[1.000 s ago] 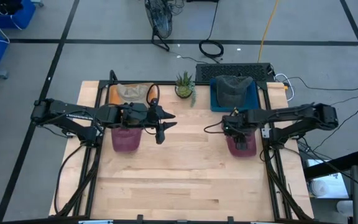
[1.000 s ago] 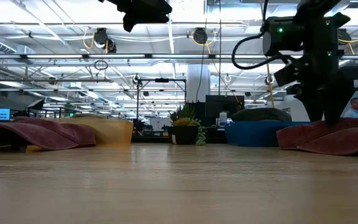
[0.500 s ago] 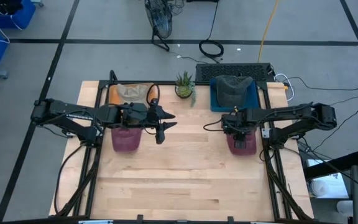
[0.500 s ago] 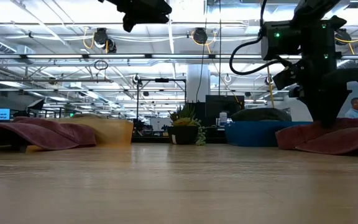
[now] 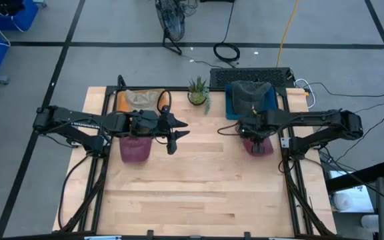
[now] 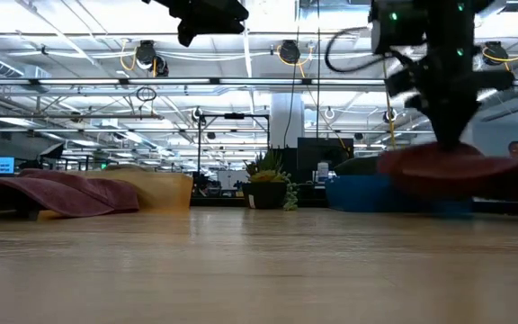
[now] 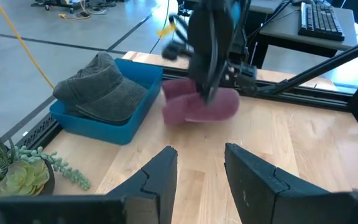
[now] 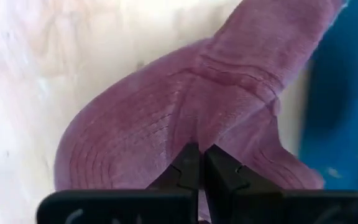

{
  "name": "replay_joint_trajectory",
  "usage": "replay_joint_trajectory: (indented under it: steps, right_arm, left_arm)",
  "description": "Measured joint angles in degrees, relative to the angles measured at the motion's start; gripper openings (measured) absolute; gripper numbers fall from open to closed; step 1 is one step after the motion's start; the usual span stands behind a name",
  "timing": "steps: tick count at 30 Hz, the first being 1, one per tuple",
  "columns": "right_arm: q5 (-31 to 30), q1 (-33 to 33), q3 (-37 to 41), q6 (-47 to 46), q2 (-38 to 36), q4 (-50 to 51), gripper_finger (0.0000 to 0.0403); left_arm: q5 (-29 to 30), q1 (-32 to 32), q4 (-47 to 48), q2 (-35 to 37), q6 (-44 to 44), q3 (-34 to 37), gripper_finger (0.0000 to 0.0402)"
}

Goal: Pick & Place hat
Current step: Put the right red cap into the blue bin

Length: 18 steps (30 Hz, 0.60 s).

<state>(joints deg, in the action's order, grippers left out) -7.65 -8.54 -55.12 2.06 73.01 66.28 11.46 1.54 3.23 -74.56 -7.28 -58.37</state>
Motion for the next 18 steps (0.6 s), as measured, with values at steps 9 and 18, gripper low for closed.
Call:
replay_joint_trajectory:
  steps: [9, 18]
  right_arm:
    - [-10.9, -0.2, -16.1, -0.3, 0.0, 8.5, 0.0001]
    - [-16.4, -9.3, -19.7, 9.3, 1.1, 4.9, 0.0001]
  left_arm:
    - [0.0, 0.0, 0.0, 0.0, 0.0, 0.0, 0.0136]
    - [0.0, 0.0, 0.0, 0.0, 0.0, 0.0, 0.0136]
